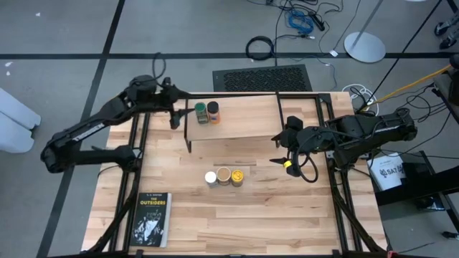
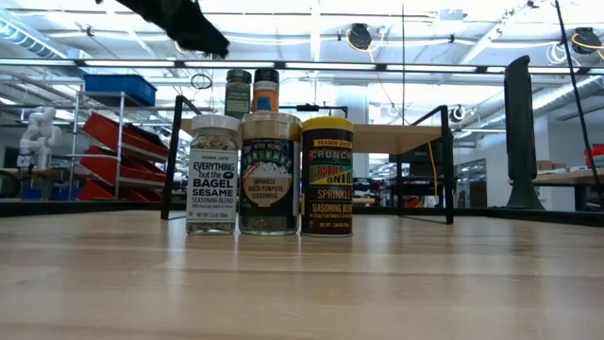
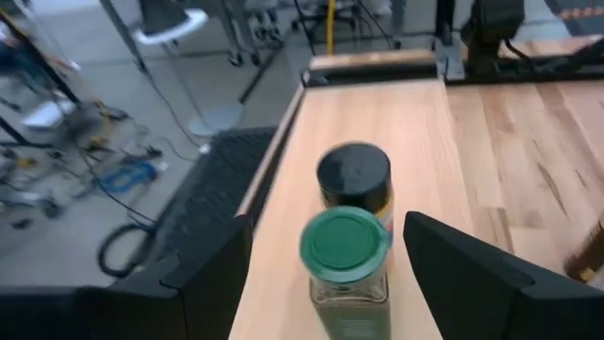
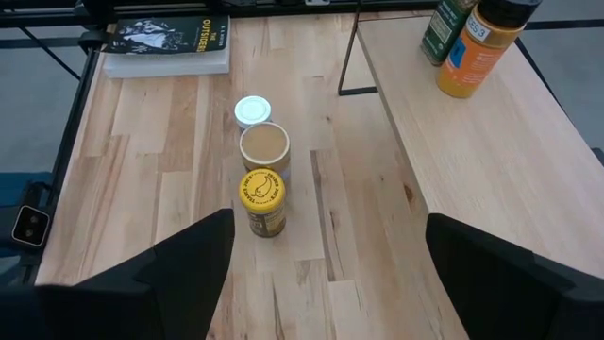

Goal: Shelf spices
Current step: Put the white seasoning bottle on the shelf

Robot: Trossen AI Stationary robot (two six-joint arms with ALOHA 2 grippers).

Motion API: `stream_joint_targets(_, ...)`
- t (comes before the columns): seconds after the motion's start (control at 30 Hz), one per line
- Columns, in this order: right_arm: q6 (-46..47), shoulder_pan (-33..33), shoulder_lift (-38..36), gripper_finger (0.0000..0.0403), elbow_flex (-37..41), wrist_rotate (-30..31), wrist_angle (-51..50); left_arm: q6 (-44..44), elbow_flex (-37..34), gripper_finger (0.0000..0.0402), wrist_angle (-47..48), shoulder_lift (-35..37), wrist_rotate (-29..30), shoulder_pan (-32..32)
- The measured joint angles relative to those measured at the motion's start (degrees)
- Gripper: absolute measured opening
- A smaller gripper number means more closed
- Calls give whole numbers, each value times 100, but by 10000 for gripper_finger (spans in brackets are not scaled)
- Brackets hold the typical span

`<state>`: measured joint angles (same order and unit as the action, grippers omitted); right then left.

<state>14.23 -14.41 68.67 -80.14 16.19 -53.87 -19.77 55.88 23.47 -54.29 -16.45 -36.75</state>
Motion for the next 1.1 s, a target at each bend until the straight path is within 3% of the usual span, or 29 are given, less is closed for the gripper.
stream_joint_targets(0.27,3,0,79,336,-1,0,1,297,89,286,57,898,155,2)
stream_joint_targets(0.57,-159,0,533,336,-2,0,56,846,789,286,1051,1443,-129,308)
stream_joint_targets(0.7,-336,0,770,336,0,0,289,1248,898,286,1648,1424,-699,725)
stream_joint_targets(0.83,-506,11,969,336,-1,-2,463,1715,829,286,2062,1224,-742,1344)
stream_joint_targets(0.93,-586,43,1085,336,0,0,577,2093,738,286,2105,995,-641,1819)
stream_joint_targets(1.1,-594,100,1152,336,0,-3,683,2648,656,286,2110,400,23,2798)
